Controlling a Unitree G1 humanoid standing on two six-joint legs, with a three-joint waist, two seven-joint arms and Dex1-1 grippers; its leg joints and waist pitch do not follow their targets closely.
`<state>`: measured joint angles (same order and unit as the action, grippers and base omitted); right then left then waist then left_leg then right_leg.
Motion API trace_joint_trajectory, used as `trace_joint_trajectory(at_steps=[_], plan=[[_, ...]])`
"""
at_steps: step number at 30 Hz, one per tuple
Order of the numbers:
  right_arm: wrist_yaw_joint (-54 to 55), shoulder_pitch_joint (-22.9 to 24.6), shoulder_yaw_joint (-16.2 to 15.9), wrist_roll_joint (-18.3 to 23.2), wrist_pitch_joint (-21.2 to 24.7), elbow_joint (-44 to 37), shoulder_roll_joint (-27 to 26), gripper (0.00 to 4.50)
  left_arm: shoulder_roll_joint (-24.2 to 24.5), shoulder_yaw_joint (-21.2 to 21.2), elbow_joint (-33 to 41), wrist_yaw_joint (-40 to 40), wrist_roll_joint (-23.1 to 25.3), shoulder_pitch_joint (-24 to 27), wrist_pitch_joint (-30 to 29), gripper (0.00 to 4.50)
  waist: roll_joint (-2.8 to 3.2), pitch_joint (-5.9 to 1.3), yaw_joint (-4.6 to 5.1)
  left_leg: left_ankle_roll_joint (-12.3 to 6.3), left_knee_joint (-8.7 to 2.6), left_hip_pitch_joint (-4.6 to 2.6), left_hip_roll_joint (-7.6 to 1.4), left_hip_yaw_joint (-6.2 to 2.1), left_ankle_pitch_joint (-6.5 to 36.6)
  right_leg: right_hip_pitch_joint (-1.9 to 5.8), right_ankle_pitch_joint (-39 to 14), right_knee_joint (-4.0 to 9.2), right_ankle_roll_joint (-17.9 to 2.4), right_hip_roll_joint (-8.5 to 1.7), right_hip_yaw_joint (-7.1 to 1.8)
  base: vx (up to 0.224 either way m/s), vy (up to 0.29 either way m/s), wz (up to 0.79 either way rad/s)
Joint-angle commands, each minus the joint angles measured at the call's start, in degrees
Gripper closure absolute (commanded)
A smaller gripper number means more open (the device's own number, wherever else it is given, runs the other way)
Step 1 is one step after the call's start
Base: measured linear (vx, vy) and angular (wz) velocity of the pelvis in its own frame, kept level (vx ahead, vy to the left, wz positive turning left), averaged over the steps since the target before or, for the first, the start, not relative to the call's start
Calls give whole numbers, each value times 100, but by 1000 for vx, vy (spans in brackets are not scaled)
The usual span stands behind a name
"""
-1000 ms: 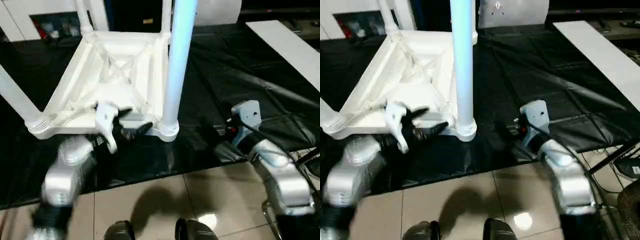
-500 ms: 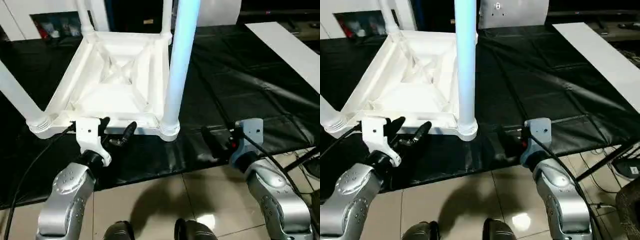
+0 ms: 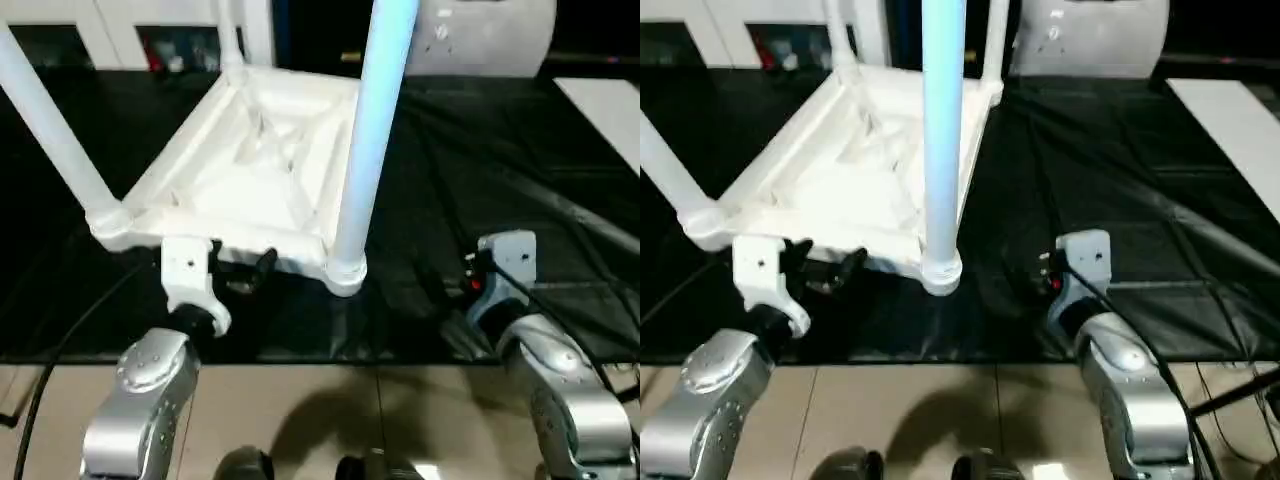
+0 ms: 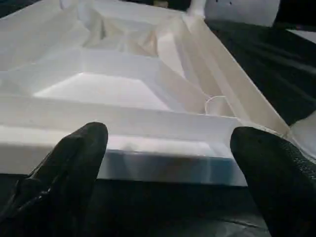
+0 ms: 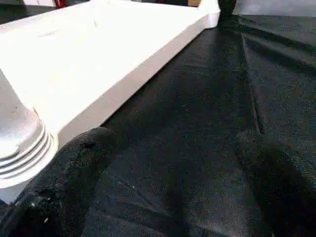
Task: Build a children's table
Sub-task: Rotate leg to tighten
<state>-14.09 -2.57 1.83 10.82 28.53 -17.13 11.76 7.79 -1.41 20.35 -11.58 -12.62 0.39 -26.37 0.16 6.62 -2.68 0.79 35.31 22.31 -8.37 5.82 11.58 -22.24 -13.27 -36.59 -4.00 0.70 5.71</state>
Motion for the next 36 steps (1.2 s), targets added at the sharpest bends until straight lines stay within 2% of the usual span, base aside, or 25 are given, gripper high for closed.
trace_joint_trajectory(at_steps=[1, 5, 8, 11, 12, 14, 15, 16, 18, 19, 20, 23, 24, 25, 26, 27, 28, 29, 30, 31, 32, 33, 34, 35, 36], plan=[[47, 23, -46, -5, 50, -123, -57, 0, 47, -57, 45, -25, -11, 50, 88, 5, -4, -397, 21, -578, -270, 18, -412, -135, 108, 388, -80, 607, 862, -780, -473, 0, 0, 0], [-23, 128, -159, 2, -1, -223, -33, 0, 49, -166, 115, -78, -104, 100, 176, 5, 18, -361, 63, -338, -362, -19, -389, -91, 391, 445, -1065, 742, 405, -835, -466, 0, 0, 0], [-100, 151, -259, -43, -104, -156, -10, 0, 102, -144, 147, -57, -17, 93, 191, 5, 18, -270, 130, -180, -530, -254, -518, -99, 1711, 444, -2422, 821, 2, -825, -419, 8, 36, -2], [-167, 115, -319, -26, -133, -131, -24, 0, 118, -129, 192, -64, -26, 133, 185, 5, 27, -119, 179, 51, -532, -570, -436, -20, 3022, 437, -4091, 1072, -4, -782, -273, 29, 58, -6], [-197, 106, -346, -21, -126, -123, -20, 0, 141, -104, 211, -76, -12, 160, 172, 5, 51, -126, 211, 113, -522, -715, -437, -37, 3321, 417, -4173, 1127, 39, -761, -212, 22, 60, -8], [-249, 88, -419, -60, -144, -104, 36, 0, 172, -68, 224, -86, 25, 194, 165, 5, 63, -127, 247, 138, -661, -730, -532, -121, 3633, 480, -3653, 1010, -68, -735, -223, 43, 54, -6], [-250, 80, -429, -70, -159, -84, 37, 0, 172, -75, 212, -84, 25, 185, 168, 5, 62, -212, 276, 117, -699, -779, -556, -133, 3564, 530, -3202, 935, -265, -780, -285, 73, 41, -1], [-234, 61, -421, -82, -186, -38, 35, 0, 180, -75, 209, -84, 11, 156, 163, 5, 54, -212, 283, 81, -706, -735, -544, -109, 3400, 562, -2994, 924, -398, -810, -327, 97, 33, -1], [-207, 36, -409, -89, -210, 6, 31, 0, 201, -79, 207, -87, -10, 120, 159, 5, 17, -338, 155, -281, -495, -340, -298, 138, 1549, 943, -2496, 989, -774, -958, -547, 96, 31, 0], [-206, 35, -409, -90, -210, 7, 31, 0, 201, -79, 207, -87, -10, 119, 159, 5, -25, -352, 133, -385, -409, -253, -240, 166, 1121, 1017, -2438, 994, -807, -965, -599, 98, 28, 1], [-193, 33, -407, -103, -212, 18, 34, 0, 206, -85, 200, -89, -23, 107, 158, 5, 20, -398, 75, -539, -335, -127, -202, 154, 483, 1131, -2212, 978, -809, -943, -602, 98, 28, 1], [-166, 55, -382, -115, -240, 39, 29, 0, 217, -73, 193, -121, -41, 109, 164, 5, 83, -487, 123, -770, -447, -358, -320, 68, -93, 953, -1038, 746, -753, -660, -394, 127, 37, 2], [-164, 48, -378, -109, -241, 44, 30, 0, 219, -67, 189, -123, -41, 101, 158, 5, 192, -569, 350, -1590, -517, -1105, -828, -449, -791, 265, -342, 186, -502, -513, -123, 168, 23, 3], [-166, 43, -376, -108, -245, 50, 30, 0, 217, -62, 186, -123, -41, 99, 155, 5, 184, -660, 425, -2050, -465, -1479, -1036, -694, -1250, -118, -472, -47, -209, -575, -143, 178, -9, 12], [-167, 39, -378, -112, -251, 56, 32, 0, 215, -58, 185, -124, -41, 100, 154, 5, 70, -607, 429, -2614, -434, -1561, -1304, -796, -1658, -455, -605, -302, 209, -818, -363, 178, -9, 12], [-164, 39, -387, -129, -260, 59, 38, 0, 213, -56, 182, -126, -42, 103, 157, 5, 28, -577, 441, -2666, -412, -1448, -1210, -698, -1730, -519, -415, -331, 287, -894, -456, 129, -34, 17], [-154, 45, -402, -166, -268, 60, 59, 0, 199, -52, 178, -130, -58, 119, 158, 5, -99, -508, 394, -2274, -252, -1039, -444, -134, -1047, -275, 356, 131, 84, -885, -571, 91, -28, 13], [-152, 48, -405, -176, -270, 58, 70, 0, 192, -48, 178, -130, -66, 125, 154, 5, -266, -546, 263, -1967, 75, -418, 325, 233, -47, 530, 19, 523, -604, -958, -989, 91, -28, 13], [-136, 52, -411, -196, -267, 58, 88, 0, 191, -40, 176, -134, -70, 135, 152, 5, -295, -497, 117, -1357, 614, 21, 181, 45, 459, 1001, -909, 809, -1297, -1597, -1463, 86, -30, 7], [-125, 55, -412, -207, -260, 59, 98, 0, 183, -40, 178, -146, -87, 144, 168, 5, -301, -488, 87, -1028, 697, 148, 117, -8, 418, 1065, -996, 750, -1502, -1556, -1396, 95, -54, -10], [-113, 56, -408, -225, -257, 71, 113, 0, 176, -42, 191, -196, -146, 167, 178, 5, -258, -432, 89, -514, 668, 235, 106, -48, 93, 1033, -828, 710, -1659, -1393, -1142, 95, -54, -10], [-100, 53, -392, -258, -278, 104, 143, 0, 202, -31, 210, -321, -256, 208, 143, 5, -248, -440, 86, -376, 548, 234, 75, -52, -154, 998, -574, 693, -1710, -1298, -1046, 92, -40, -14], [-114, 40, -357, -256, -292, 142, 172, 0, 280, -18, 183, -554, -371, 238, 209, 5, -85, -382, 117, -324, 55, 160, -71, -61, -622, 783, -405, 625, -1594, -985, -710, 82, -7, -12], [-145, 23, -319, -242, -315, 177, 201, 0, 387, 6, 129, -796, -443, 237, 299, 5, 45, -387, 188, -340, -266, 3, -161, -12, -543, 734, -841, 659, -1248, -772, -438, 82, -7, -12], [-170, 14, -299, -228, -334, 197, 217, 0, 461, 24, 83, -939, -467, 223, 366, 5, 225, -377, 158, -295, -459, -180, -336, -162, 334, 535, -1005, 530, -856, -615, -385, 77, 70, -14]])
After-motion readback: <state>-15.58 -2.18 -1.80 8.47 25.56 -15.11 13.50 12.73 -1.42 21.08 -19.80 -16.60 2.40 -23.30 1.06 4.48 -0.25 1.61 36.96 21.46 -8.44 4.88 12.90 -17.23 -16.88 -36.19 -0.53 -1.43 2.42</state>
